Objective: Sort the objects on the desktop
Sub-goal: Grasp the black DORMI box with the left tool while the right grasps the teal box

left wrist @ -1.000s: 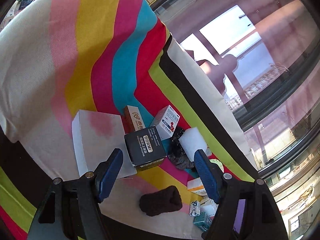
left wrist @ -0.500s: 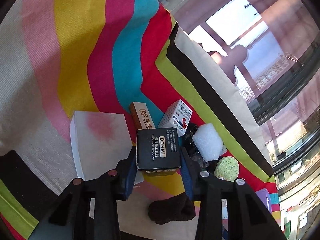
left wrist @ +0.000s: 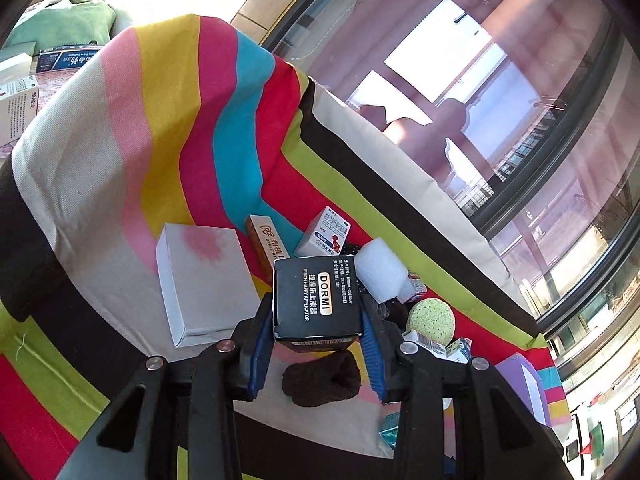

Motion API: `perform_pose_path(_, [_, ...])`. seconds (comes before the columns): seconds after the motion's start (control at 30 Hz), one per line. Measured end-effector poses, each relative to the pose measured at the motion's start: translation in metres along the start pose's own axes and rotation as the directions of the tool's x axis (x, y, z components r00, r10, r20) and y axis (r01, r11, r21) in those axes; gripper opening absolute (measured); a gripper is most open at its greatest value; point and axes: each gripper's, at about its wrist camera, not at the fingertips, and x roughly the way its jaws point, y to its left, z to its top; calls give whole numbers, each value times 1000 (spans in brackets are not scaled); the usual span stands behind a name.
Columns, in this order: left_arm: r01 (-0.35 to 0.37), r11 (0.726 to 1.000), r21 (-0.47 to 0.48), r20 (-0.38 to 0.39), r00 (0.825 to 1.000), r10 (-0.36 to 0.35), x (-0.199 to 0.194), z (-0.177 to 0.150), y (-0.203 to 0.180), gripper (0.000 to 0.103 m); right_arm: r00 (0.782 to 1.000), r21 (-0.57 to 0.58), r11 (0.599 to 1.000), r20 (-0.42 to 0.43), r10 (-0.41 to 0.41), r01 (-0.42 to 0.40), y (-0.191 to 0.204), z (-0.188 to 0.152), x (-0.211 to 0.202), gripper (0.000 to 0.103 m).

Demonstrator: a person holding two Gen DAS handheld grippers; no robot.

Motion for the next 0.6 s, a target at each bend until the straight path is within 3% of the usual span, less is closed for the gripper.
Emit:
perform_pose_path(0.13, [5, 1000, 19, 5, 1000, -5, -5, -2, -5, 40, 1000, -32, 999, 0, -30, 30, 5, -1, -1, 59])
perform_pose_path(0.33, [4, 1000, 22, 0, 1000, -4, -2, -5, -7, 40, 998, -91, 994, -7, -57, 56, 14, 6, 11, 59])
perform_pose_path(0.43, [8, 1000, 30, -2, 1000, -8, -1, -7, -11, 40, 998, -106, 993, -6, -56, 55, 18, 8, 13, 42])
perform_pose_path(0.6, [25, 998, 49, -2, 1000, -25, -3, -11, -21, 40, 999, -78, 996, 6, -37, 37, 14, 4, 6, 39])
